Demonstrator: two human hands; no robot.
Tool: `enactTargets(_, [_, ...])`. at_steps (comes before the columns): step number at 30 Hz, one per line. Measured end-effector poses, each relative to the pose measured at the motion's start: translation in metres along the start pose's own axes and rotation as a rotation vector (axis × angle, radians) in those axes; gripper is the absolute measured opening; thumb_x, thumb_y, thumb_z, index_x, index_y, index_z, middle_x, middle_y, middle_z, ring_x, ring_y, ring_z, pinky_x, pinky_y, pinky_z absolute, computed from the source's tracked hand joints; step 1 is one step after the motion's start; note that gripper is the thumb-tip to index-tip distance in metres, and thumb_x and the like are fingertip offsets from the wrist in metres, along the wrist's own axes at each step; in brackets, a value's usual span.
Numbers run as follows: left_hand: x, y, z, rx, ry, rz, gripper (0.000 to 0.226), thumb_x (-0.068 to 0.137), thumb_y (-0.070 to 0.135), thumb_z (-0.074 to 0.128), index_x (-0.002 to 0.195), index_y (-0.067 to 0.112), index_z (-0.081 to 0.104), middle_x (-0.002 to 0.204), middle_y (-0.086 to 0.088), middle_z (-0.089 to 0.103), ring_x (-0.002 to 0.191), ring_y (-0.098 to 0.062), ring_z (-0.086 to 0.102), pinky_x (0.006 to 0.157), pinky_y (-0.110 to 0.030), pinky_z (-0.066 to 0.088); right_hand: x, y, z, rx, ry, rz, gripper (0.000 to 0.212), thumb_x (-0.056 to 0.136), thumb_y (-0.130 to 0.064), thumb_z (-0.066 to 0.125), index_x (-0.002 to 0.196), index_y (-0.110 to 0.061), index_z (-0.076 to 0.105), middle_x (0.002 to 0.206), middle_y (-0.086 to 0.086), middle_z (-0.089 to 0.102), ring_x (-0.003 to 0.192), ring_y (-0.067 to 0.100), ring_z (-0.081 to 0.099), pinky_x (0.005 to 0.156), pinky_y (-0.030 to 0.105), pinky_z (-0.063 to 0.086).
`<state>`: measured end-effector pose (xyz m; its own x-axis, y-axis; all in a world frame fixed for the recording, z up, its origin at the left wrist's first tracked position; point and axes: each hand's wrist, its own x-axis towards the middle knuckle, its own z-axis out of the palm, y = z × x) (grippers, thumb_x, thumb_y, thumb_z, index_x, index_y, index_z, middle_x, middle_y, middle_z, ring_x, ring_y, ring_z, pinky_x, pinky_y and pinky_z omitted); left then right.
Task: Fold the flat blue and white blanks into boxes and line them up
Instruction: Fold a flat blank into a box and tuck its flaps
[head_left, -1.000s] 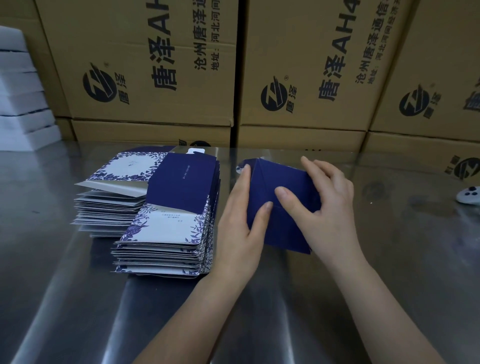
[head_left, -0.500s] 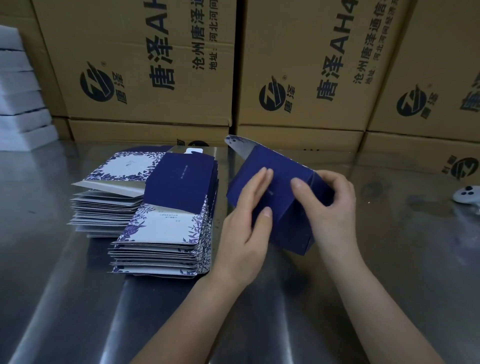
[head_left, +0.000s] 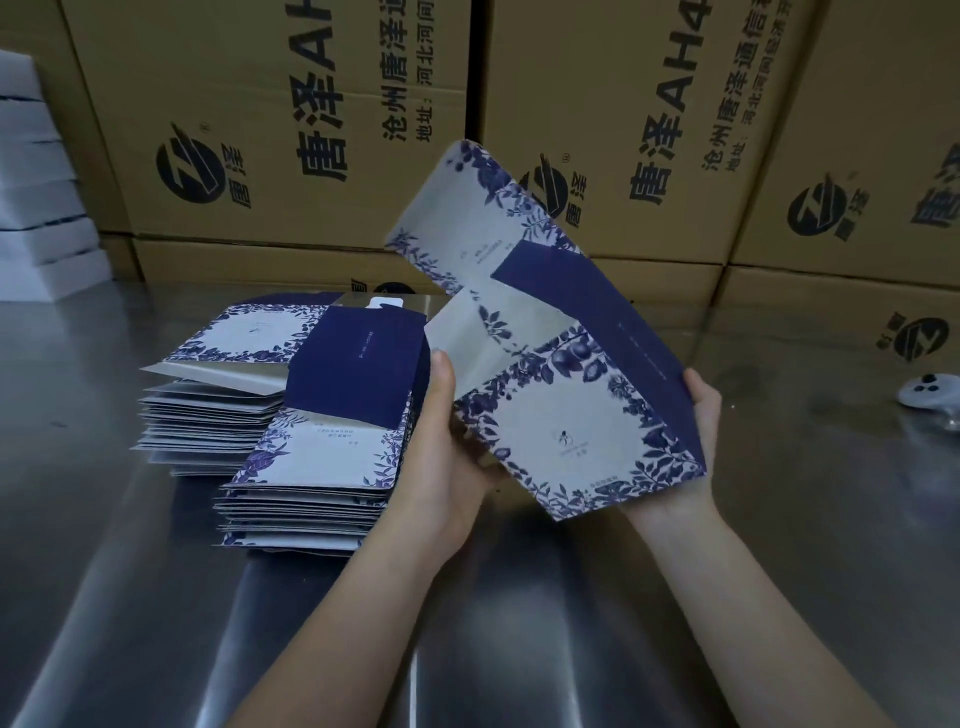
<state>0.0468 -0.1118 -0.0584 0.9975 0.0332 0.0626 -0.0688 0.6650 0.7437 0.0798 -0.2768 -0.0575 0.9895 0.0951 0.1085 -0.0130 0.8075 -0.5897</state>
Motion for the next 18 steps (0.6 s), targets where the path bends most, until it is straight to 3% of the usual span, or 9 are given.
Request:
enactTargets(4, [0.000,0.000,0.004,-0.125,-0.044,0.094,0.030,0.087,0.043,0.061,0.104,0.026,0.078,0.116,0.000,0.074,0.104,-0.017,0.071,0.073,-0.034,0.061,0.005,0.004,0.000,-0.124,0.061,0.094,0.036,0.090,-0.049,0.050,0.098,-0.024,0.073,0.105,0.001,0.072,0.089,0.021,0.070,0.077,0.034,0.054])
enactTargets(7, [0.005,-0.001,0.001,-0.083,0.110,0.180,0.024,0.100,0.032,0.049,0.105,0.023,0.070,0.098,0.002,0.078,0.085,-0.012,0.075,0.058,-0.025,0.058,0.009,0.001,0.003,-0.433,0.159,0.043,0.032,0.096,-0.039,0.049,0.116,-0.019,0.064,0.109,0.002,0.071,0.091,0.017,0.069,0.071,0.029,0.053])
enactTargets(8, [0.007,0.000,0.000,-0.035,0.169,0.206,0.026,0.102,0.033,0.044,0.108,0.023,0.068,0.099,0.003,0.077,0.088,-0.012,0.074,0.061,-0.025,0.058,0.011,0.000,0.003,-0.580,0.203,-0.056,0.029,0.098,-0.034,0.049,0.120,-0.020,0.061,0.114,0.002,0.068,0.094,0.015,0.067,0.071,0.028,0.051])
enactTargets(10, [0.007,0.003,-0.001,0.108,0.285,0.269,0.035,0.099,0.041,0.042,0.121,0.025,0.064,0.114,0.005,0.073,0.108,-0.015,0.068,0.084,-0.033,0.057,0.008,-0.005,0.005,-0.753,0.298,-0.315,0.019,0.096,-0.027,0.053,0.114,-0.028,0.061,0.116,0.000,0.064,0.097,0.009,0.061,0.075,0.025,0.048])
enactTargets(12, [0.002,0.001,-0.001,0.291,0.338,0.373,0.047,0.098,0.049,0.039,0.135,0.025,0.055,0.136,0.011,0.060,0.124,-0.008,0.056,0.106,-0.028,0.043,-0.001,-0.009,0.013,-0.814,0.240,-0.493,0.018,0.089,-0.036,0.059,0.106,-0.037,0.063,0.114,-0.003,0.064,0.097,0.007,0.058,0.076,0.023,0.048])
enactTargets(13, [0.000,-0.003,-0.001,0.371,0.340,0.439,0.044,0.101,0.048,0.038,0.138,0.028,0.050,0.139,0.025,0.053,0.123,0.005,0.050,0.105,-0.012,0.036,-0.006,-0.010,0.019,-0.827,0.153,-0.518,0.023,0.083,-0.045,0.059,0.106,-0.042,0.063,0.113,-0.006,0.065,0.094,0.004,0.058,0.072,0.020,0.048])
enactTargets(15, [-0.005,-0.007,0.001,0.501,0.298,0.527,0.028,0.105,0.043,0.036,0.133,0.045,0.036,0.116,0.059,0.042,0.107,0.031,0.042,0.083,0.011,0.026,-0.015,-0.009,0.026,-0.898,-0.032,-0.527,0.039,0.074,-0.058,0.059,0.113,-0.049,0.058,0.112,-0.014,0.063,0.095,-0.002,0.059,0.071,0.014,0.049])
enactTargets(16, [-0.008,-0.007,0.003,0.551,0.265,0.555,0.028,0.106,0.041,0.036,0.132,0.049,0.031,0.110,0.065,0.038,0.111,0.032,0.039,0.082,0.012,0.025,-0.018,-0.006,0.029,-0.965,-0.097,-0.539,0.047,0.072,-0.060,0.061,0.118,-0.050,0.054,0.114,-0.017,0.061,0.101,-0.003,0.058,0.077,0.012,0.048])
enactTargets(18, [-0.008,-0.009,0.002,0.603,0.175,0.622,0.039,0.105,0.039,0.036,0.142,0.048,0.031,0.137,0.047,0.040,0.133,0.015,0.037,0.102,-0.002,0.030,-0.021,0.001,0.031,-1.099,-0.152,-0.564,0.057,0.071,-0.060,0.064,0.124,-0.049,0.047,0.124,-0.017,0.056,0.111,-0.005,0.053,0.086,0.010,0.045])
